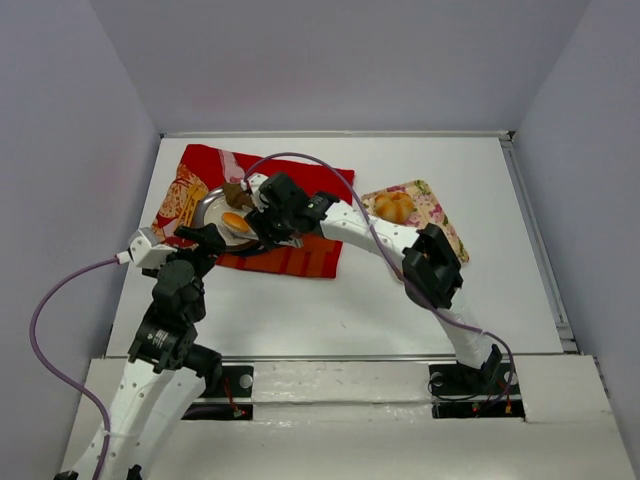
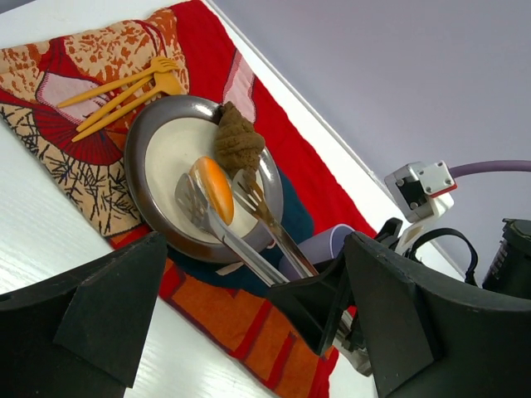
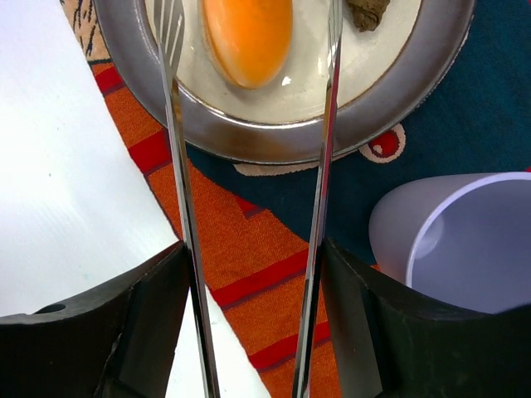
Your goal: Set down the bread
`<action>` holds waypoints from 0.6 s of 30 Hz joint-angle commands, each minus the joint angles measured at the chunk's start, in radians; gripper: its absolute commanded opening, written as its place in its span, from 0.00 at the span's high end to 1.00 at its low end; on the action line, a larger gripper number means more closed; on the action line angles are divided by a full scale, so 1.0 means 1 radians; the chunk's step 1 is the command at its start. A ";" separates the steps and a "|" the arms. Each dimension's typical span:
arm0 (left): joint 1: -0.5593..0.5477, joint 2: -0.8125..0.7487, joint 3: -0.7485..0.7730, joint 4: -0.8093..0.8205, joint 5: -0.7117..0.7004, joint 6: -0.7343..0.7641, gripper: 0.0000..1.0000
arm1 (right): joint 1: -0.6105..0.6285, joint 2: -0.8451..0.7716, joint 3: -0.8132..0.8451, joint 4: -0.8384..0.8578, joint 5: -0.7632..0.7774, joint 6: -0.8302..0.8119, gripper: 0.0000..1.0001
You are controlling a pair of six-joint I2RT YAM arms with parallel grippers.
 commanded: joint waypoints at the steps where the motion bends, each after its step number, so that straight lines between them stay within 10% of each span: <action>1: -0.003 -0.013 -0.007 0.043 -0.025 0.009 0.01 | 0.007 -0.109 0.048 0.023 0.011 -0.013 0.33; 18: -0.003 -0.008 -0.005 0.037 -0.042 0.006 0.01 | -0.075 -0.426 -0.104 0.133 0.221 0.040 0.45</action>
